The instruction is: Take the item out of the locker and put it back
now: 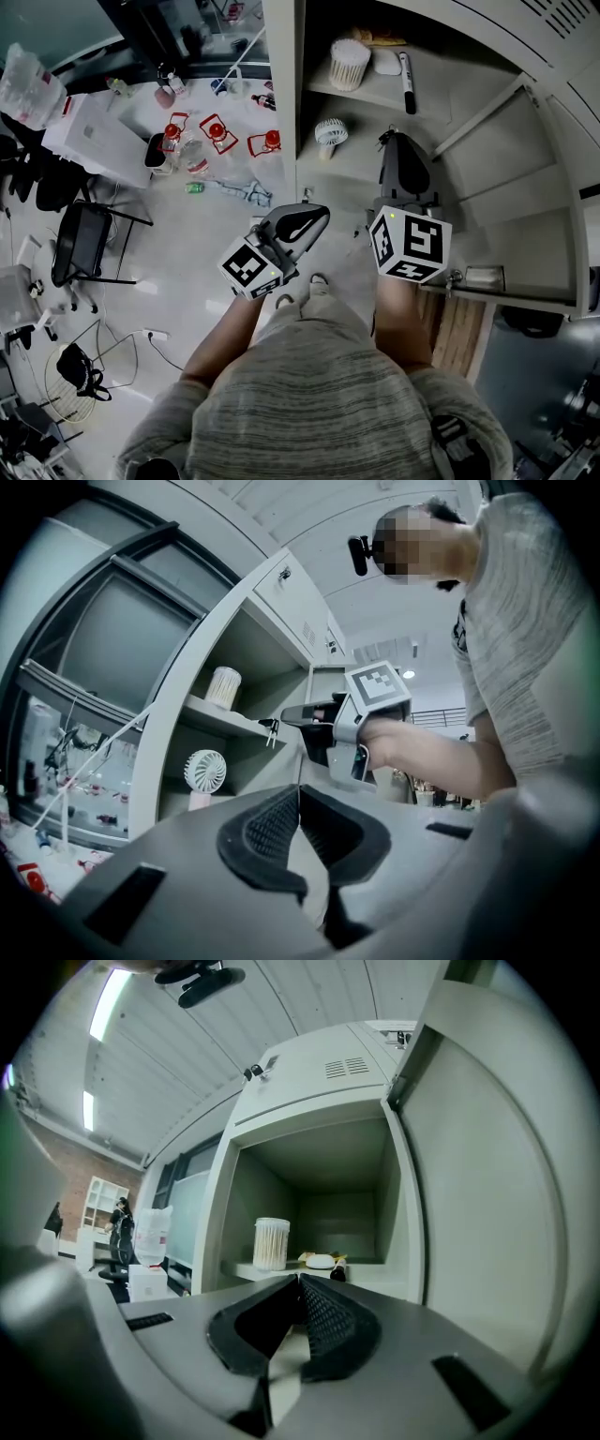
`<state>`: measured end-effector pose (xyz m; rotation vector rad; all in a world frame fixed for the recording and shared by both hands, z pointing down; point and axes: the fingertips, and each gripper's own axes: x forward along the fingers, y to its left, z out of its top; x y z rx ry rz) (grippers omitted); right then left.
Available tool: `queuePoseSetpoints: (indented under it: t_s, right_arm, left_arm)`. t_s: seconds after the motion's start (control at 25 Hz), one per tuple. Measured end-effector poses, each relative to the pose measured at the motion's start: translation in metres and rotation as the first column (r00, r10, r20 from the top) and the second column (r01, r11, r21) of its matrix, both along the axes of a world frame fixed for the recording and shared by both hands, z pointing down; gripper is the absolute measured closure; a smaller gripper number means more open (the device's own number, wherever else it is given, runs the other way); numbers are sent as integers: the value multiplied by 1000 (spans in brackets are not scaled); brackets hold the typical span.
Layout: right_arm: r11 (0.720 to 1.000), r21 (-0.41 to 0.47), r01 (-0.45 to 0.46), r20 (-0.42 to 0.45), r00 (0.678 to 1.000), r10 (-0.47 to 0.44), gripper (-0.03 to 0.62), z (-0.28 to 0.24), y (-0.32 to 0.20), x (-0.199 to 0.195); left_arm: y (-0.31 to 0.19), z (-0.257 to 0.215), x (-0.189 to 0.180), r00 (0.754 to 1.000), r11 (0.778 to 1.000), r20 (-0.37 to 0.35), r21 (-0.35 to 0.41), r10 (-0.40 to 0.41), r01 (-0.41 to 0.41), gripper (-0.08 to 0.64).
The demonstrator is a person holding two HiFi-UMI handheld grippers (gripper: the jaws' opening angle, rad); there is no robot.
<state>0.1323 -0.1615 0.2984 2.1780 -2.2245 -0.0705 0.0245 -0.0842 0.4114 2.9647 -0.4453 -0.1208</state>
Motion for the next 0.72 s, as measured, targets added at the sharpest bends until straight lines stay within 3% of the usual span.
queuePoseSetpoints:
  t_s: [0.36,0.72]
  right_arm:
    - [1000,3,5,22,1000,-5,565,-2,1,4]
    - [998,-58,24,71,997,-20,565,50,-10,6]
  left_arm:
    - [-2,-1,-1,1000,1000,-6,0,-6,6,551]
    - [-5,2,-5,1000,1000,-2,-6,-18,18,551]
